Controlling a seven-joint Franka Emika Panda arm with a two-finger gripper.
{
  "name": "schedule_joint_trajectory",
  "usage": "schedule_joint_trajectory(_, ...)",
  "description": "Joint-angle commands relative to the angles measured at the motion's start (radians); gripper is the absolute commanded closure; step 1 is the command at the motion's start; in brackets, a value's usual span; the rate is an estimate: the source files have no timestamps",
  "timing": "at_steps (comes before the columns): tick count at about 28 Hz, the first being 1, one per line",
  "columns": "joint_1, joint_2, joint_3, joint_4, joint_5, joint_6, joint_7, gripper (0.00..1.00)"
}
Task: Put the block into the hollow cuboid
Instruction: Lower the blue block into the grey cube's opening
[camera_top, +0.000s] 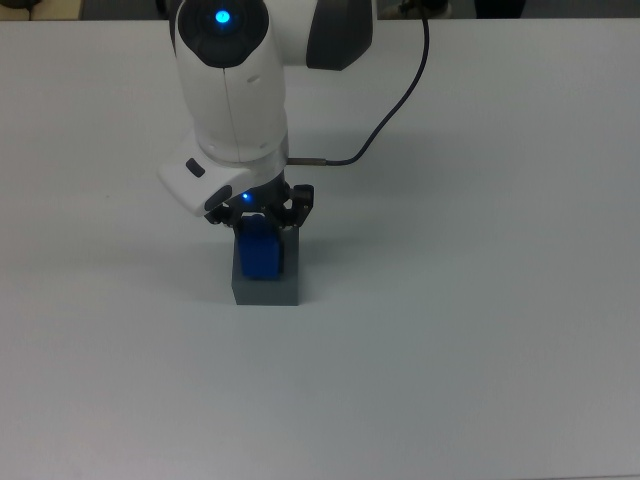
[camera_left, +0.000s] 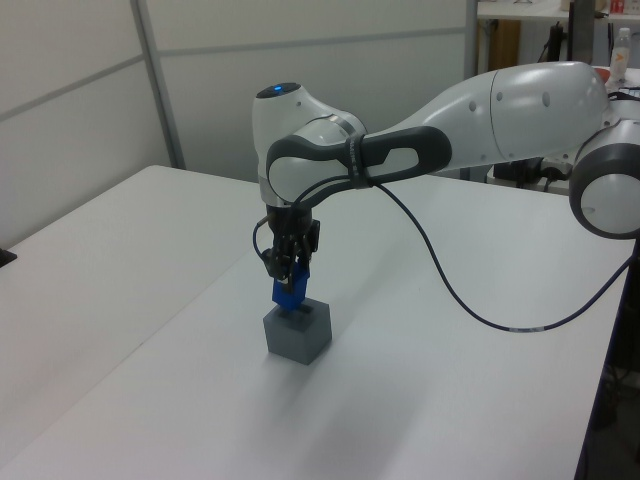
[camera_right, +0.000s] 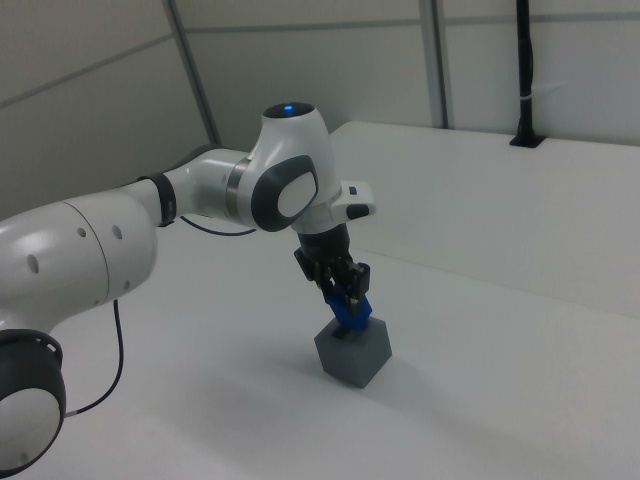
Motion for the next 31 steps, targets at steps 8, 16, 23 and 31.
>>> schedule_joint_trajectory(8,-0.003,0.010,0.002,-0.008,0.003,0.010,0.006,0.84)
schedule_joint_trajectory(16,-0.001,0.008,0.002,-0.011,0.001,-0.002,0.006,0.84)
schedule_joint_trajectory(23,0.002,0.002,0.002,-0.022,-0.008,-0.030,0.005,0.84)
schedule_joint_trajectory(31,0.002,-0.005,-0.001,-0.023,-0.009,-0.087,-0.014,0.82)
